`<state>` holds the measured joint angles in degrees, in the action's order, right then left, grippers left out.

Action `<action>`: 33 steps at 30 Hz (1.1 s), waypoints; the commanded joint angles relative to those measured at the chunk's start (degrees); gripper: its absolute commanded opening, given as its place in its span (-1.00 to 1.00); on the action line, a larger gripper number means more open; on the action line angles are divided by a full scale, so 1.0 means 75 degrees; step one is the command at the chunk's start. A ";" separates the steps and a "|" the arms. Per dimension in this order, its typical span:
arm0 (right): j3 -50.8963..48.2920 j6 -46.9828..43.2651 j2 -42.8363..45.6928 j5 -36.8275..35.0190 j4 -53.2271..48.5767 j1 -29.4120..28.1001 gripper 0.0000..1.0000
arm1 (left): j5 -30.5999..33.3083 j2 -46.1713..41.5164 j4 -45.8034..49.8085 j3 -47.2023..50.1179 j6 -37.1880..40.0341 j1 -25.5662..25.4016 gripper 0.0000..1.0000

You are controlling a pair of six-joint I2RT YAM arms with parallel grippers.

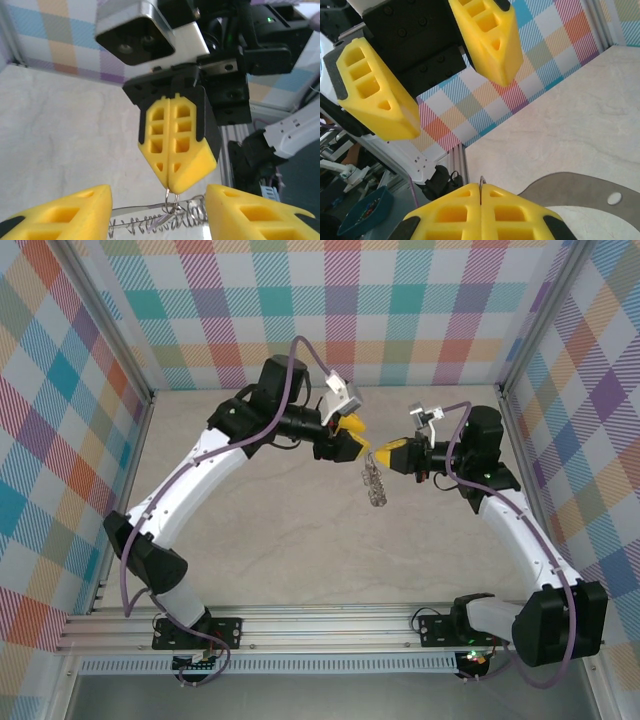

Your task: Put the keys on the keyring

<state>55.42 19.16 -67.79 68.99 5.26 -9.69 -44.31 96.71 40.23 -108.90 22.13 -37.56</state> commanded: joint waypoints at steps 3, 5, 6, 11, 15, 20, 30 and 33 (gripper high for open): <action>0.0397 -0.0439 0.0023 0.0566 -0.0080 0.0039 -1.00 | -0.0682 0.0297 0.1183 -0.0440 0.0611 0.0067 -0.01; 0.0432 -0.0481 0.0022 0.0598 -0.0135 0.0032 -1.00 | -0.0741 0.0349 0.1221 -0.0464 0.0635 0.0063 -0.01; 0.0456 -0.0507 0.0024 0.0607 -0.0172 0.0038 -1.00 | -0.0801 0.0391 0.1228 -0.0478 0.0635 0.0063 -0.01; 0.0544 -0.0511 0.0005 0.0725 -0.0185 0.0039 -1.00 | -0.0999 0.0572 0.1294 -0.0584 0.0624 0.0063 -0.03; 0.0556 -0.0519 -0.0008 0.0767 -0.0203 0.0033 -1.00 | -0.1093 0.0635 0.1263 -0.0654 0.0577 0.0063 -0.04; 0.0552 -0.0515 -0.0017 0.0803 -0.0185 0.0025 -1.00 | -0.1201 0.0687 0.1174 -0.0690 0.0506 0.0063 -0.04; 0.0556 -0.0457 -0.0034 0.0844 -0.0115 0.0015 -1.00 | -0.1334 0.0927 0.1211 -0.0896 0.0482 0.0004 -0.08; 0.0556 -0.0456 -0.0055 0.0869 -0.0111 0.0007 -1.00 | -0.1373 0.0967 0.1199 -0.0926 0.0471 -0.0019 -0.15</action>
<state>57.65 17.06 -67.83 72.84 3.36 -9.72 -52.62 103.53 48.58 -113.51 25.26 -37.58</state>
